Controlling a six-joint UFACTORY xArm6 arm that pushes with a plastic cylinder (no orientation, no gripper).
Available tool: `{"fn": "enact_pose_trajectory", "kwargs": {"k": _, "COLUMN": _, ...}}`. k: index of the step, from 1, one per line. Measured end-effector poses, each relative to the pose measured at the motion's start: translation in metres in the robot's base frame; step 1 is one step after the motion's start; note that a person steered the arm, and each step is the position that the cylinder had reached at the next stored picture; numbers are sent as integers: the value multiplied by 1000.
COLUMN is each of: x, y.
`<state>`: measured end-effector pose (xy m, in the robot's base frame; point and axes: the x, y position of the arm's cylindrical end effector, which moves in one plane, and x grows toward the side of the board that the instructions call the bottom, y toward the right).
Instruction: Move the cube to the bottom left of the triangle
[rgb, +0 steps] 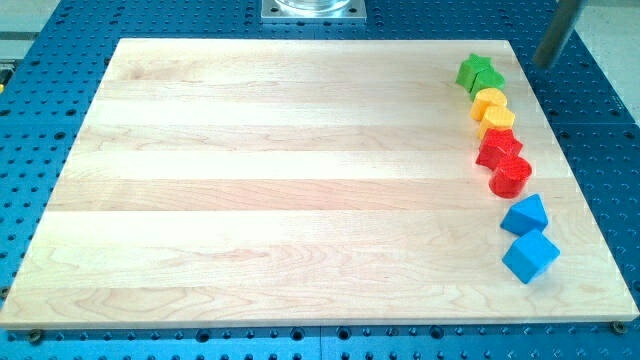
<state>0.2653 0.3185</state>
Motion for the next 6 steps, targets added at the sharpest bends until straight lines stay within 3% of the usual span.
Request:
{"fn": "enact_pose_trajectory", "kwargs": {"k": 2, "x": 210, "y": -23}}
{"fn": "enact_pose_trajectory", "kwargs": {"k": 3, "x": 273, "y": -55}}
{"fn": "enact_pose_trajectory", "kwargs": {"k": 6, "x": 287, "y": -94}}
